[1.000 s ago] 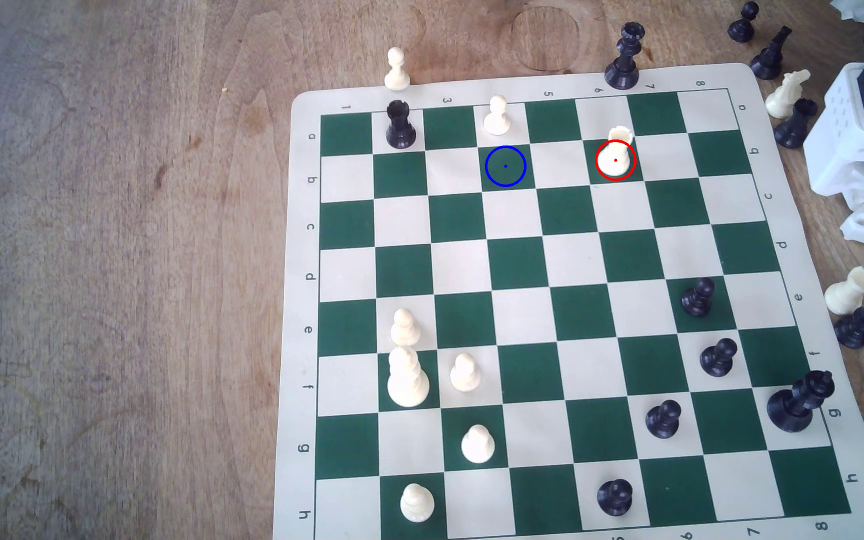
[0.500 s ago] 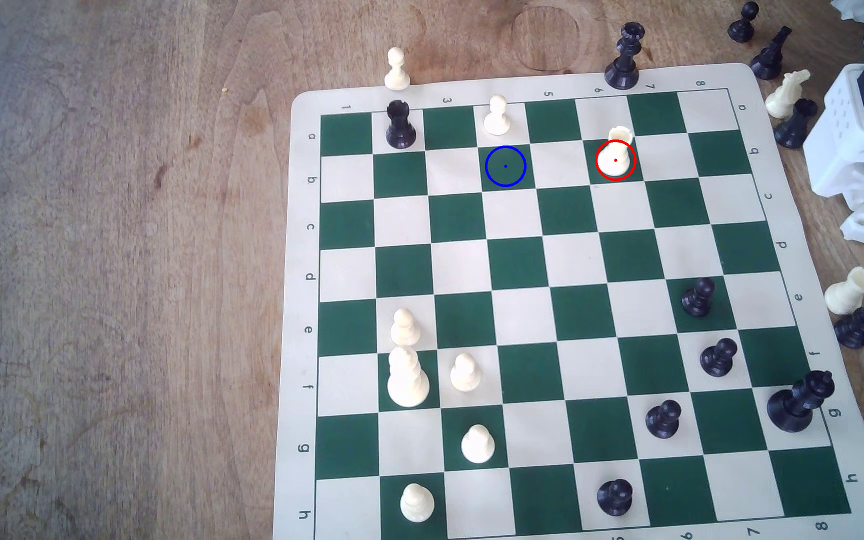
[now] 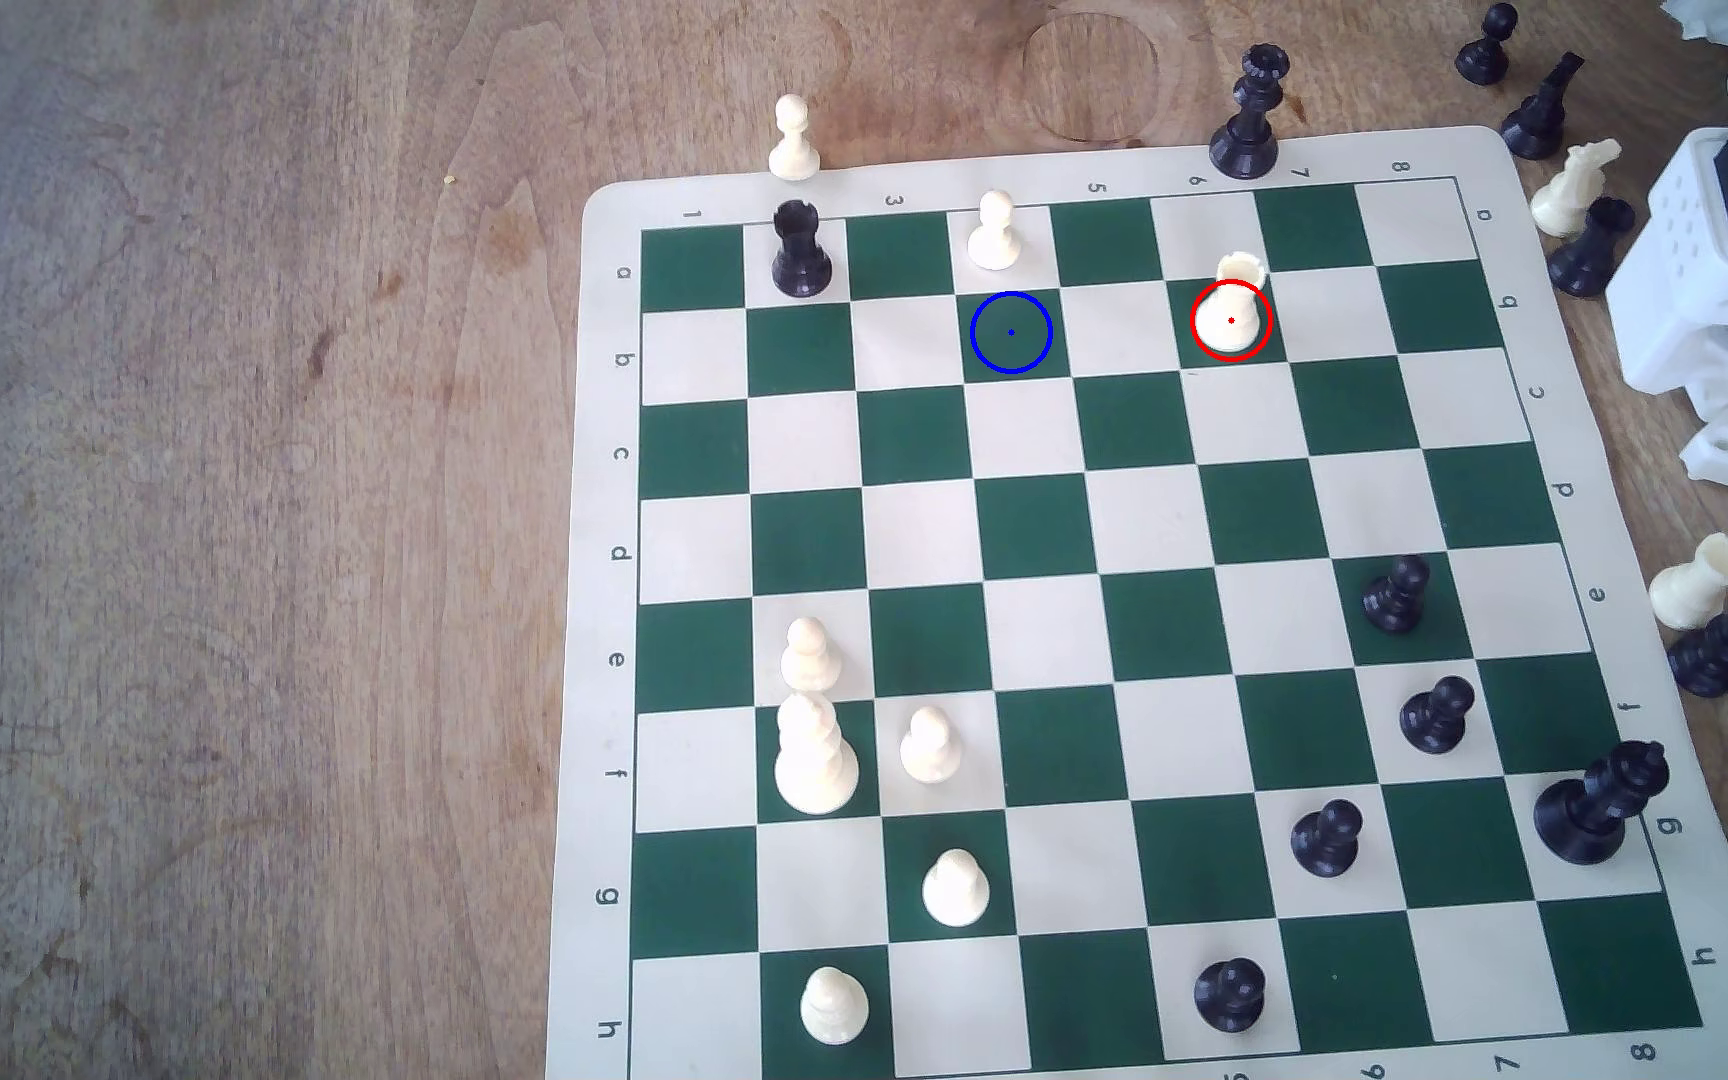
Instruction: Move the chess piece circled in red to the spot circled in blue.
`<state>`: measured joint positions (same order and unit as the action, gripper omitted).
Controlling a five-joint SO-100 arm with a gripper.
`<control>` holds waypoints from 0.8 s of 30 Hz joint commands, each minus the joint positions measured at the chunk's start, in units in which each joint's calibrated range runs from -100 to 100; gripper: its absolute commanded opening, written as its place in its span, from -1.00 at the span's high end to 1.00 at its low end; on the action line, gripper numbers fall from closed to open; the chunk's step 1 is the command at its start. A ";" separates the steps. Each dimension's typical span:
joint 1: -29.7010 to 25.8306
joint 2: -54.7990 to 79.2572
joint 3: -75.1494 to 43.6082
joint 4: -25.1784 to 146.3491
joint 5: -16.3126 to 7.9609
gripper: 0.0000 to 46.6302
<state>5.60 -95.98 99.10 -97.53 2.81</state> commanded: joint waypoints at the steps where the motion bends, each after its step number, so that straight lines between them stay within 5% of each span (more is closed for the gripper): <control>1: -1.19 0.22 0.81 12.93 0.20 0.68; 3: -2.67 0.22 0.81 20.79 0.29 0.67; 4: -2.83 0.22 0.81 31.35 0.29 0.95; 6: -3.06 0.22 0.81 40.86 0.88 0.99; 8: -2.20 0.22 0.81 53.47 5.03 0.99; 10: -2.20 0.22 0.81 58.79 5.76 0.92; 13: -3.14 0.22 0.81 69.68 2.15 0.66; 17: -2.52 0.22 -4.45 92.29 -2.00 0.56; 24: -0.56 6.50 -16.59 120.13 -4.30 0.55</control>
<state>2.80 -94.30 93.40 7.49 -0.27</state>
